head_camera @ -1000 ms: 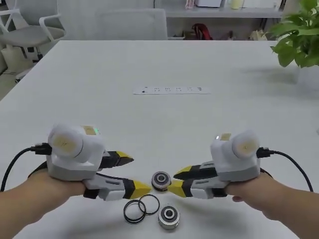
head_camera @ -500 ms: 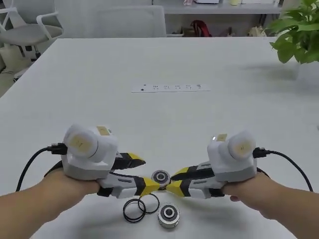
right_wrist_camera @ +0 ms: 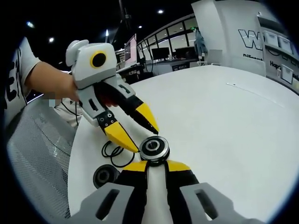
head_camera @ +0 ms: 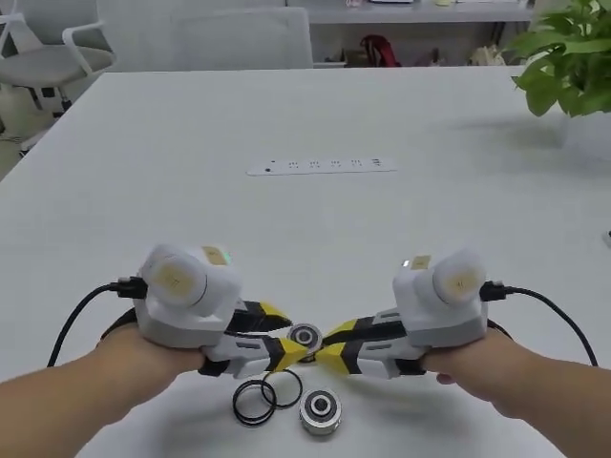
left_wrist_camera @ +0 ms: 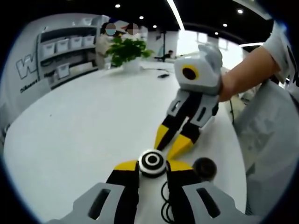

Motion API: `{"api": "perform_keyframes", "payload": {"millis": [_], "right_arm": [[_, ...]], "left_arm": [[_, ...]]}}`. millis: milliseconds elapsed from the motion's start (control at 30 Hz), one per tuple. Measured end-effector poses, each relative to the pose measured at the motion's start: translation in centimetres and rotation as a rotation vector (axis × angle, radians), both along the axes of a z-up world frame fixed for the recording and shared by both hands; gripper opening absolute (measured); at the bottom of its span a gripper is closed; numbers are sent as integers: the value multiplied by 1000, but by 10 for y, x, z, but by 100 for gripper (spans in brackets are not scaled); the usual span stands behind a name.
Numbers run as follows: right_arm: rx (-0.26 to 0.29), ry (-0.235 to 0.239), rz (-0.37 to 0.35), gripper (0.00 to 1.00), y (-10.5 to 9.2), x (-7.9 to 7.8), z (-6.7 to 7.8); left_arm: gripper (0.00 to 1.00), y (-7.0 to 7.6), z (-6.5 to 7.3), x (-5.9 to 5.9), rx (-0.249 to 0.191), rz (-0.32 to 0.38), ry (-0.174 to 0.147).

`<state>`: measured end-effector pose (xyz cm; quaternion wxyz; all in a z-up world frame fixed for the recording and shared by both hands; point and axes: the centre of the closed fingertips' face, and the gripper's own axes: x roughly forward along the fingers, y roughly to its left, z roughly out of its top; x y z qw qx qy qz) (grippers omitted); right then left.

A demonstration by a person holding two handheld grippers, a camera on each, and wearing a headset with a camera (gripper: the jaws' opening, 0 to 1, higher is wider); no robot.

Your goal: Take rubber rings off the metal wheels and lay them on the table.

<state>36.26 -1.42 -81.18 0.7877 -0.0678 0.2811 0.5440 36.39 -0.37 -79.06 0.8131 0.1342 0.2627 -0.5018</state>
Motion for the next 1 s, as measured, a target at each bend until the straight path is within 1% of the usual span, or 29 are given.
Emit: {"api": "perform_keyframes", "payload": {"millis": [67,133,167,200,233,300,367,400,467,567,633,667,733,767,800,833,867,900,933,1000], "right_arm": [[1,1,-1,10,0,0,0],[3,2,-4,9,0,1,0],[3,2,-4,9,0,0,0],[3,3,-4,9,0,1,0],[2,2,-3,9,0,0,0],[3,3,-5,8,0,0,0],[9,9,-11,8,0,1,0],[12,14,-16,8,-1,1,0],[18,22,-23,7,-1,1,0],[25,38,-39,4,-2,1,0],[33,64,-66,3,-2,0,0],[34,69,-74,0,-3,0,0],[52,106,-114,0,-3,2,-1],[55,107,-116,0,-4,3,-1],[66,116,-125,0,-4,3,-1],[80,139,-146,0,-4,3,-1],[100,163,-168,0,-4,4,0],[129,177,-180,0,-3,5,2],[116,177,-184,0,-7,5,0],[142,191,-202,0,-9,7,2]], "left_arm": [[21,-2,0,0,3,-4,-1],[17,-4,-3,-1,22,-16,-5],[16,-2,-5,1,40,-12,-23],[16,-5,-4,1,33,-17,-25],[15,-5,-5,3,29,-9,-20],[14,-5,-5,4,30,-4,-23],[14,-6,-5,5,27,3,-20],[14,-6,-6,5,29,9,-18],[13,-6,-5,4,44,-5,-32],[13,-6,-5,4,50,-9,-32],[13,-5,-5,3,50,-6,-33],[13,-5,-5,3,51,-6,-35],[13,-5,-5,3,51,-5,-38],[13,-5,-5,3,51,-2,-39],[13,-5,-5,3,55,-3,-43],[12,-5,-5,3,61,-5,-49],[12,-4,-5,2,80,-16,-69],[12,-5,-5,1,80,-14,-69],[12,-5,-4,2,79,-8,-65],[12,-4,-5,2,77,-5,-63]]}}
